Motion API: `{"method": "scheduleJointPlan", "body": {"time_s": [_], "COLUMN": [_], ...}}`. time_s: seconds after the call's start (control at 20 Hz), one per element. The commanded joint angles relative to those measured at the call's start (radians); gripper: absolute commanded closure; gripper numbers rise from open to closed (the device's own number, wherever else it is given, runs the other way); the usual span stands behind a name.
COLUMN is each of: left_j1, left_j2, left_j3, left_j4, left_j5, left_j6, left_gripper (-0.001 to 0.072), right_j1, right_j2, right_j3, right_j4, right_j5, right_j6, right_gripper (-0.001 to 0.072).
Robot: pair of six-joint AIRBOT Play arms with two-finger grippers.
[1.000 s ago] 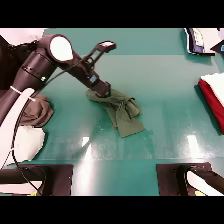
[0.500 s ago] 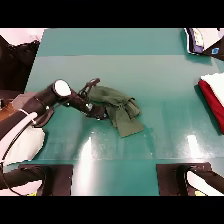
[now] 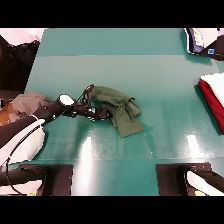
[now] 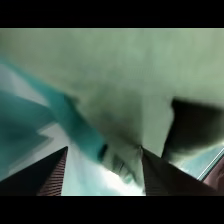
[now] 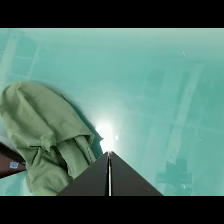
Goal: Fold the shirts.
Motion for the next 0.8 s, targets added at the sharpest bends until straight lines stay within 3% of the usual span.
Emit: {"method": "scheduleJointPlan", "body": {"time_s": [0.0,0.25,0.3,0.35,0.4,0.55,0.7,0.75], "left_j1": [-0.003,-0.089,-0.097,-0.097,-0.094,-0.077,-0.077,-0.077], "left_j2": [-0.023,-0.047,-0.050,-0.050,-0.050,-0.037,0.019,0.045], "left_j3": [0.008,0.021,0.031,0.040,0.056,0.133,0.203,0.217], "left_j4": [-0.087,-0.089,-0.089,-0.090,-0.087,0.006,0.368,0.503], "left_j5": [0.040,0.159,0.169,0.175,0.179,0.116,-0.001,-0.046], "left_j6": [0.060,0.053,0.055,0.056,0.056,0.032,-0.140,-0.195], "left_gripper": [0.0166,0.0192,0.0443,0.0639,0.0677,0.0680,0.0680,0.0680], "right_j1": [0.000,0.000,0.000,0.000,0.000,0.026,0.095,0.128], "right_j2": [-0.001,-0.001,-0.001,-0.001,0.000,0.033,0.092,0.111], "right_j3": [0.000,0.000,-0.001,-0.002,-0.010,-0.123,-0.358,-0.457], "right_j4": [0.002,0.002,0.002,0.001,0.002,-0.001,-0.001,0.000], "right_j5": [0.000,0.016,0.033,0.053,0.066,0.085,0.053,0.028], "right_j6": [0.001,0.004,0.004,0.004,0.004,0.004,0.004,0.003], "right_gripper": [0.0693,0.0694,0.0694,0.0694,0.0693,0.0693,0.0692,0.0626]}}
